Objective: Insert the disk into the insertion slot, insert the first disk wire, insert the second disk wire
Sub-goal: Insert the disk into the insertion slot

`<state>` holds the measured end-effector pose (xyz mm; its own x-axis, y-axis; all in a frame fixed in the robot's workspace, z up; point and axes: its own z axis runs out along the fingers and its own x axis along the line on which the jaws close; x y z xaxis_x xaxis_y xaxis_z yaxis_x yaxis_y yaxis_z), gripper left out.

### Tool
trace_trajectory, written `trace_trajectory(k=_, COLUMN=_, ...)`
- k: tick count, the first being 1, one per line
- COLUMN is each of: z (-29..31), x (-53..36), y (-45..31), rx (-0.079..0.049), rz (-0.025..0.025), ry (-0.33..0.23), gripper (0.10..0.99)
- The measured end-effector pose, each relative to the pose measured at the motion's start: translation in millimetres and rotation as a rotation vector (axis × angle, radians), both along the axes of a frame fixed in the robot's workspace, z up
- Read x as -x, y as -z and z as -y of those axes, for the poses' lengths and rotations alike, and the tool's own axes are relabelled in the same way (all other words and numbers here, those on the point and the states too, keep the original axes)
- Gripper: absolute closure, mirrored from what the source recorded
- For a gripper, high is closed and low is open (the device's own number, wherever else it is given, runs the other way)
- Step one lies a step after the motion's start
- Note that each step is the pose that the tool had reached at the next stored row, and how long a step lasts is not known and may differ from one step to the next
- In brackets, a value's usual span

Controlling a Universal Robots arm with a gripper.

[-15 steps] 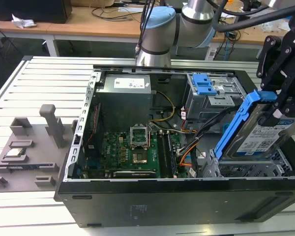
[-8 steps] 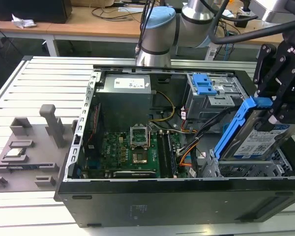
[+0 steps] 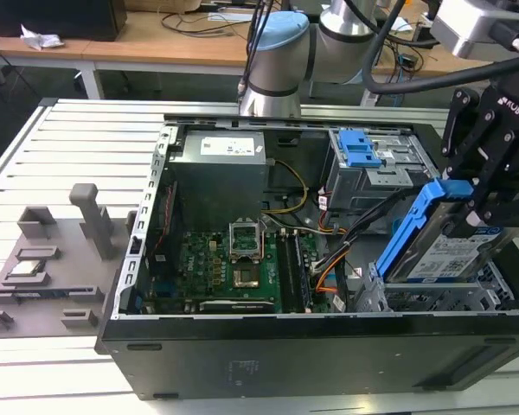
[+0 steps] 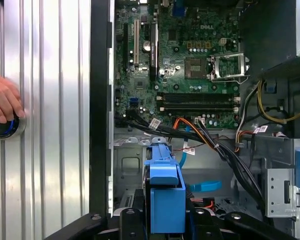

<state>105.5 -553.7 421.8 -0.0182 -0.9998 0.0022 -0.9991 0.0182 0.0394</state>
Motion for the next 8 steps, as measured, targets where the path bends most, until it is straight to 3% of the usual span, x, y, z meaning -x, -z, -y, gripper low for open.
trace_trajectory(k=6, z=0.0, x=0.0, y=5.7, rx=0.001, rz=0.0000, ry=0.000, gripper=0.722)
trace_trajectory(k=8, z=0.0, x=0.0, y=5.7, rx=0.002, rz=0.0000, ry=0.000, gripper=0.647)
